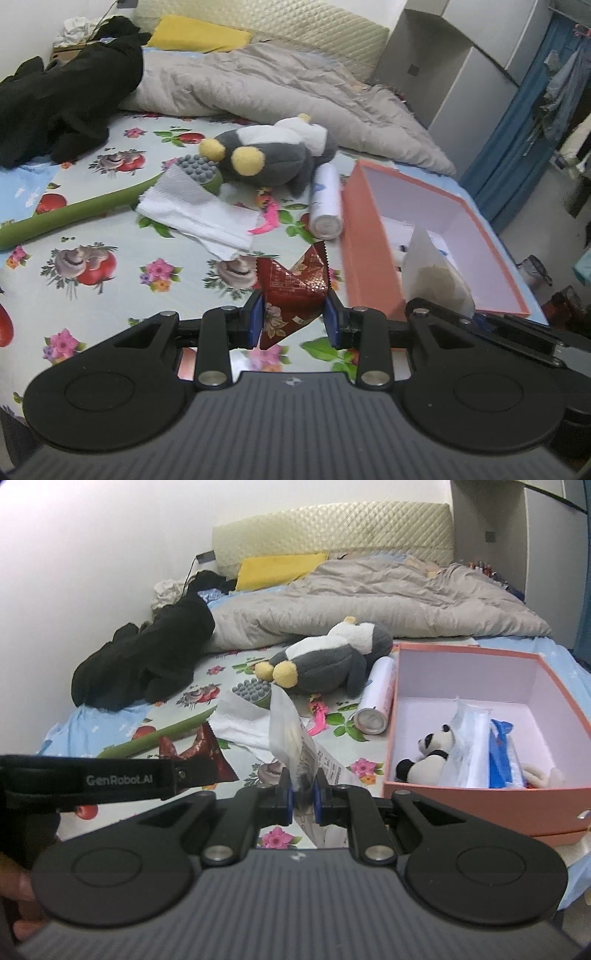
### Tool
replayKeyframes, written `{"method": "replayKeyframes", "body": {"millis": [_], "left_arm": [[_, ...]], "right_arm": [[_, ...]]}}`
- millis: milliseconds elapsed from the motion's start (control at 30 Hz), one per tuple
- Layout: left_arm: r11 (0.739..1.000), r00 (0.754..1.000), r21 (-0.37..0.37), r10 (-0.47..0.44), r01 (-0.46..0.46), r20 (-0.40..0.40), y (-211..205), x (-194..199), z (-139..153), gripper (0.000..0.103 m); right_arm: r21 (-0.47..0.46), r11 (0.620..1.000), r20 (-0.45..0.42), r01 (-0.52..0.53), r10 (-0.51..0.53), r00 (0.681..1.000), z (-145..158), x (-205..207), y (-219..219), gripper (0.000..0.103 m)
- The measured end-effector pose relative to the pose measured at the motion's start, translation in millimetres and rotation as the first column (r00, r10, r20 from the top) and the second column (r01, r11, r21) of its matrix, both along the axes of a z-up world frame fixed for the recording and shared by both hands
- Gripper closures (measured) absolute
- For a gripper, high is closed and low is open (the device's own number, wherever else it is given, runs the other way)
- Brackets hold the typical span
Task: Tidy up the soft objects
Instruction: 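Carry the red wrapper and clear sachet over the pink box with both tools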
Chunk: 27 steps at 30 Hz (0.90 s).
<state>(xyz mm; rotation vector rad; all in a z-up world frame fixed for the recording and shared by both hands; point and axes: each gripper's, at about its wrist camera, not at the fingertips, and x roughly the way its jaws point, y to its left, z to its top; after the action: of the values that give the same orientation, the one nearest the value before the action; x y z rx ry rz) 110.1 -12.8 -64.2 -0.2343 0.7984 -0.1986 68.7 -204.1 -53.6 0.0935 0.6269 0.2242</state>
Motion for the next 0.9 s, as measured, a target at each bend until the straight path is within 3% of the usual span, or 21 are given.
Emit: {"method": "replayKeyframes", "body": {"millis": [467,900], "left_arm": [[0.990,0.989,-0.026,-0.141,0.142,0.040,-51,-19,18,0.064],[0.960,0.961,-0.033,-0.276,0.277,0.012,-121,3,18,0.064]], "right_arm": [[0.009,0.992,0.044,0.127,-0.127,0.991,17,-37,-49,0.088],[0.039,0.965,0.017,0.260,-0.261,0.965,16,-35,-113,0.088]]}}
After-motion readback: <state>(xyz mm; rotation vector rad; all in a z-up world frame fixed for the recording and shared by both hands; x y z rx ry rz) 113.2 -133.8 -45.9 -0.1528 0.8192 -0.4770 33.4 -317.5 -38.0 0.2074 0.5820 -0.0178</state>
